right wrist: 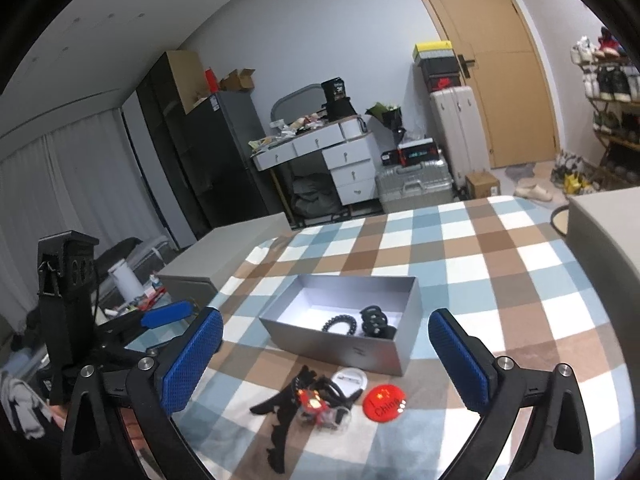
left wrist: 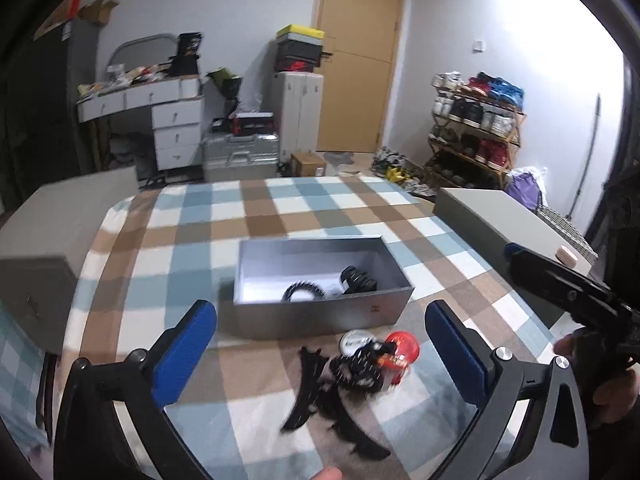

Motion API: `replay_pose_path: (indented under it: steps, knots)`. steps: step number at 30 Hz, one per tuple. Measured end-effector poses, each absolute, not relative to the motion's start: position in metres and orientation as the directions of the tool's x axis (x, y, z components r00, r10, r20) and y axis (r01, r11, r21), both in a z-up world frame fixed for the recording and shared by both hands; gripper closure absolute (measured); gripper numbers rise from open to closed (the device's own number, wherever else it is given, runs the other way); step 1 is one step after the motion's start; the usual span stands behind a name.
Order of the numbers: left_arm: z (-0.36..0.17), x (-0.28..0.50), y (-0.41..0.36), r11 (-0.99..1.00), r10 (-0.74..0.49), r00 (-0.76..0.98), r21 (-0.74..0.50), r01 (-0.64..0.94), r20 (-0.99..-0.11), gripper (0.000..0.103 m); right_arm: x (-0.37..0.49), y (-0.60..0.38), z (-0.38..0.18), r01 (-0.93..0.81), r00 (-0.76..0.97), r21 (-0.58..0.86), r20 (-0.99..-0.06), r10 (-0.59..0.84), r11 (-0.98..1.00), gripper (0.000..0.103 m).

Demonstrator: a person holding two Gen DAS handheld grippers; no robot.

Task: Organize jewelry
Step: 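Lift both tools out of the box back toward the pile, then grasp a red cartoon charm from the pile with the right tool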

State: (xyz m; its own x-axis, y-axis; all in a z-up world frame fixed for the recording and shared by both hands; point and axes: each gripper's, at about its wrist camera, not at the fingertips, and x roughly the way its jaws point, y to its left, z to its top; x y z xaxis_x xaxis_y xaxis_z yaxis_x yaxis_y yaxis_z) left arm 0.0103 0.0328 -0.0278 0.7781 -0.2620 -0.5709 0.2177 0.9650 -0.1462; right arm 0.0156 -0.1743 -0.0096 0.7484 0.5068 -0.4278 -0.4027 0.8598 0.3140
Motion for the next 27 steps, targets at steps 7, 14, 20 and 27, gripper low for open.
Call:
replay_pose_path:
  steps: [7,14,20,27]
  knots:
    - [-0.050,-0.006,0.050,0.970,-0.234,0.768,-0.197,0.143,-0.597,0.001,-0.001,-0.176,-0.035,-0.378,0.731,0.294,-0.488,0.478,0.878,0.000]
    - [-0.073,-0.017,0.050,0.976,-0.214,0.734,-0.178,0.127,-0.645,0.001,-0.008,-0.166,-0.066,-0.396,0.677,0.299,-0.544,0.496,0.868,0.000]
    - [-0.090,-0.020,0.057,0.974,-0.223,0.698,-0.193,0.123,-0.680,0.001,0.002,-0.154,-0.082,-0.411,0.612,0.368,-0.567,0.552,0.834,0.000]
    - [-0.096,-0.021,0.062,0.969,-0.239,0.675,-0.217,0.118,-0.698,0.001,0.013,-0.142,-0.091,-0.420,0.573,0.401,-0.579,0.580,0.815,0.019]
